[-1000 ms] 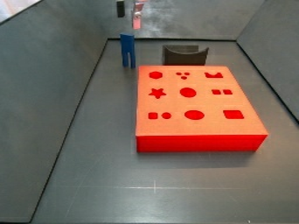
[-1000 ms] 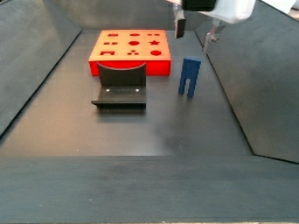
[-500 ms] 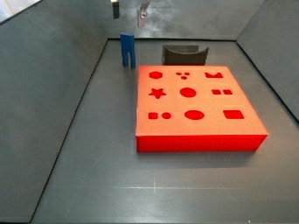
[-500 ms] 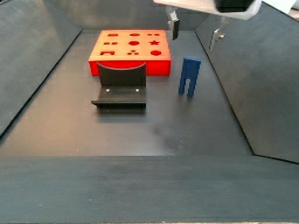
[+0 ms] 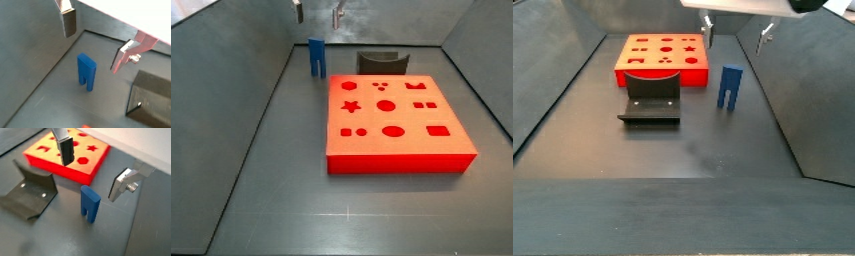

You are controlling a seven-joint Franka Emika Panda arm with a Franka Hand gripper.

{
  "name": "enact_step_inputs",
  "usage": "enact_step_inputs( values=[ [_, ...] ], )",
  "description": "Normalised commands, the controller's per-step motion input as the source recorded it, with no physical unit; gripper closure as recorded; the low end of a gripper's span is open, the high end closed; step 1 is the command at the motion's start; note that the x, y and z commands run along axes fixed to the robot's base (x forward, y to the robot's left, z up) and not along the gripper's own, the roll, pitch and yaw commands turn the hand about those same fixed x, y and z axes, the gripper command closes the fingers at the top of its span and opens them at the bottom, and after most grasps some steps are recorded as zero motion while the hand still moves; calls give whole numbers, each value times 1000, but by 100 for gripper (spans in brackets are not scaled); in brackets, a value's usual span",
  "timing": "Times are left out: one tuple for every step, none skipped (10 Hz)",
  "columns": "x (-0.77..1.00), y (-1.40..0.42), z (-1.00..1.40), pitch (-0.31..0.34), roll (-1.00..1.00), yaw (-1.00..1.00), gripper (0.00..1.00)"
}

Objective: Pick up the square-circle object. Move up. Rotate the square-circle object. Move to above the board. Insert the square-circle object.
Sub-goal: Rotate the square-circle object.

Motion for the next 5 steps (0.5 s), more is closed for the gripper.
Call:
enact_step_inputs(
  values=[
    [18,-7,-14,32,-38,1000,0],
    [18,-7,-14,42,-50,975,0],
    [19,-7,-13,42,-50,740,0],
    [19,-7,-13,41,-49,425,0],
    [19,-7,-13,41,-49,314,0]
  ],
)
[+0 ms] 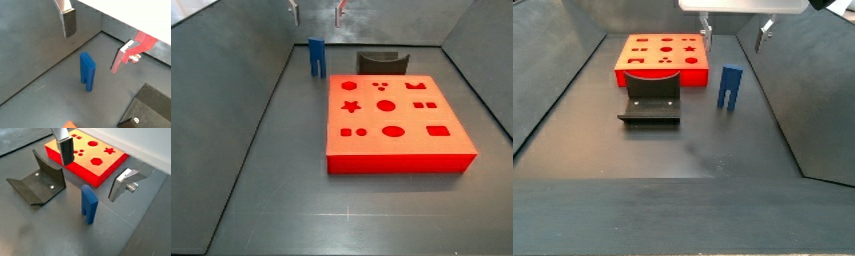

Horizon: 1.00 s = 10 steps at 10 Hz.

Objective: Pick up the square-circle object. Move up. Rotate the square-circle object. Move to above the board. Insert the square-circle object.
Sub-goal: Rotate the square-circle object.

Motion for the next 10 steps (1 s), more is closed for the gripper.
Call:
enact_step_inputs(
  values=[
    [0,0,-1000,41,-49,176,0],
    [21,1,-1000,17,-48,106,0],
    [34,-1,-1000,-8,-51,76,0],
    [39,-5,-1000,-19,-54,59,0],
    [39,-10,-913,-25,-55,49,0],
    [40,-9,-768,-31,-57,42,0],
    [39,-11,-578,-31,-65,39,0],
    [41,-11,-438,-31,-71,38,0],
    [44,-7,-305,-30,-77,40,0],
    [0,0,0,-30,-85,41,100]
  ],
)
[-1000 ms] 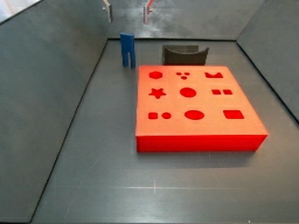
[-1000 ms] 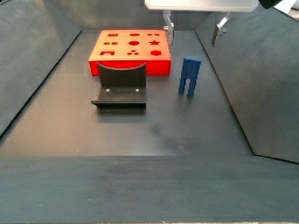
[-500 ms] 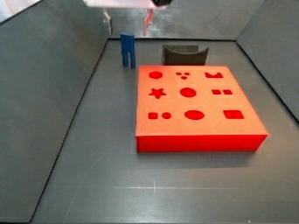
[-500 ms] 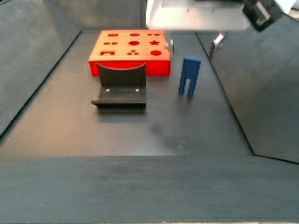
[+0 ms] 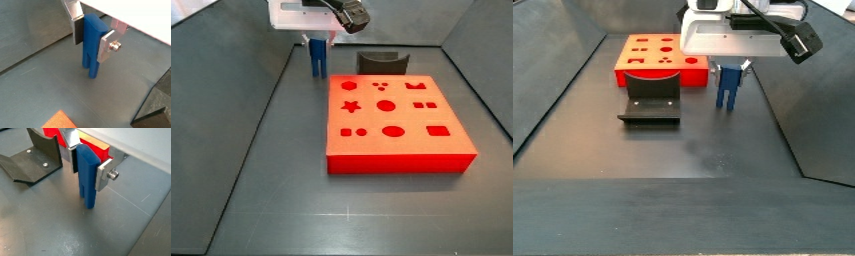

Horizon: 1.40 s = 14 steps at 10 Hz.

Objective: Pick up the square-circle object. Move up. Rotate the square-circle object. Move to above the board. Insert the square-circle object.
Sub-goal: Move to above the board.

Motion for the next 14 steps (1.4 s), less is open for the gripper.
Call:
enact_step_inputs(
  values=[
    [2,-92,1000,246,333,-226,100],
    [1,-92,1000,249,333,-226,100],
    [3,-83,1000,226,328,-163,100],
    [6,-82,1000,185,296,-69,100],
    [7,-81,1000,154,261,-20,100],
    [7,-79,1000,134,233,0,100],
    [8,-74,1000,103,179,18,100],
    [10,-73,1000,90,156,26,100],
    [10,-70,1000,82,145,32,100],
    [11,-69,1000,79,142,34,100],
    [14,-64,1000,73,134,39,100],
    [14,-59,1000,71,130,40,100],
    [16,-49,950,71,122,42,100],
    [16,-39,772,74,116,41,100]
  ],
)
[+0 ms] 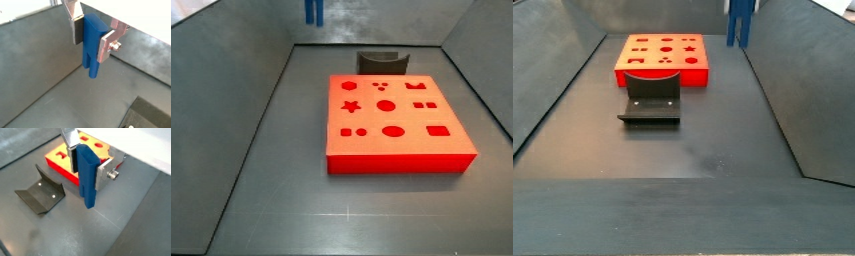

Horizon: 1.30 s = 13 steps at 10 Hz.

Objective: Pick up the square-circle object. Move up. Rotate the square-circle object. Move to above the board. Insert the square-circle object.
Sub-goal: Move to above the board.

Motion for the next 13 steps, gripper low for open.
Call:
enact_step_inputs(
  values=[
    [15,-28,534,75,107,42,100],
    [14,-23,414,74,103,42,100],
    [13,-17,178,71,93,40,100],
    [263,-1000,333,43,-228,124,100],
    [266,-1000,321,47,-222,120,100],
    [274,-1000,330,87,-148,75,100],
    [285,-1000,324,88,-127,36,100],
    [294,-1000,324,106,-33,20,100],
    [300,-1000,325,113,-13,21,100],
    [321,-1000,328,124,-22,13,100],
    [328,-1000,326,120,-10,13,100],
    [347,-1000,330,125,4,7,100],
    [370,-1000,333,127,2,12,100]
  ],
)
